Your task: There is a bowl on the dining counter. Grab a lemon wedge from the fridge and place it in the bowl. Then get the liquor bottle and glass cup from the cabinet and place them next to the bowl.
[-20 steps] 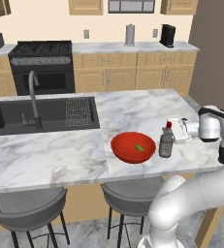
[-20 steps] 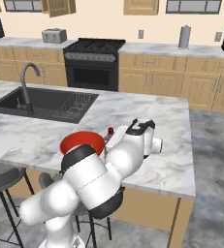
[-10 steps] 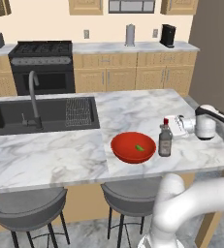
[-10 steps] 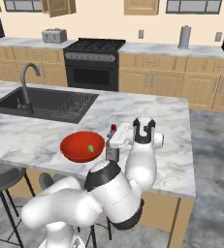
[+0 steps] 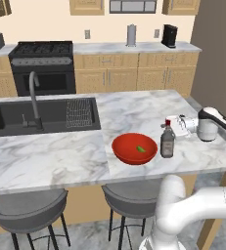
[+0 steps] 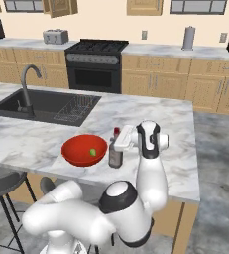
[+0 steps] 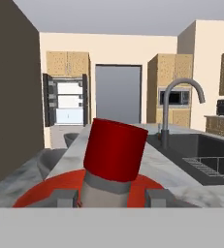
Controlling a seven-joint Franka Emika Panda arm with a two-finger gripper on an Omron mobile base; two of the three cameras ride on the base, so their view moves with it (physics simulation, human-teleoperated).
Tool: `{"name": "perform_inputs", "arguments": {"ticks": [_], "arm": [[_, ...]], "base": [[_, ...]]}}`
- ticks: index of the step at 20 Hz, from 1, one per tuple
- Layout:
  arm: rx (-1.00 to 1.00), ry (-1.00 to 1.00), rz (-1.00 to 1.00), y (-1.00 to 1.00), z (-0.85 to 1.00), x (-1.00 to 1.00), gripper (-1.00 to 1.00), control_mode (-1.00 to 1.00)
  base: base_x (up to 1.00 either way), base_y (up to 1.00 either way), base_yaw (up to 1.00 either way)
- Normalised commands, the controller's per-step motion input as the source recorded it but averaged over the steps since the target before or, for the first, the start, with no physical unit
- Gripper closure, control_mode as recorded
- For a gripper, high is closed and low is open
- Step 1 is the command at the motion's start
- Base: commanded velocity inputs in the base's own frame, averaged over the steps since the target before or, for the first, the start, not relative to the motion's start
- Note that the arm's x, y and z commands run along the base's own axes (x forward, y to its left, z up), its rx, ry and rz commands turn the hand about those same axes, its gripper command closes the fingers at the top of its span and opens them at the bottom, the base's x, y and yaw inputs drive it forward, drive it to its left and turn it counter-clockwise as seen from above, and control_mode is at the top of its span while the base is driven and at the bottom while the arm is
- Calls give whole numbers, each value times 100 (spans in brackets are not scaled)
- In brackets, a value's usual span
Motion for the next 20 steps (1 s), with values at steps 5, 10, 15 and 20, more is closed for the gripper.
{"name": "perform_inputs", "arguments": {"ticks": [5,10,15,20], "arm": [[0,-3,-1,0,-1,-29,-100,-100],[0,-5,-4,0,6,-14,-100,-100],[-1,-5,-9,0,28,-21,-100,-100],[-3,-3,-13,0,50,-30,-100,-100]], "base": [[0,0,0],[0,0,0],[0,0,0],[0,0,0]]}}
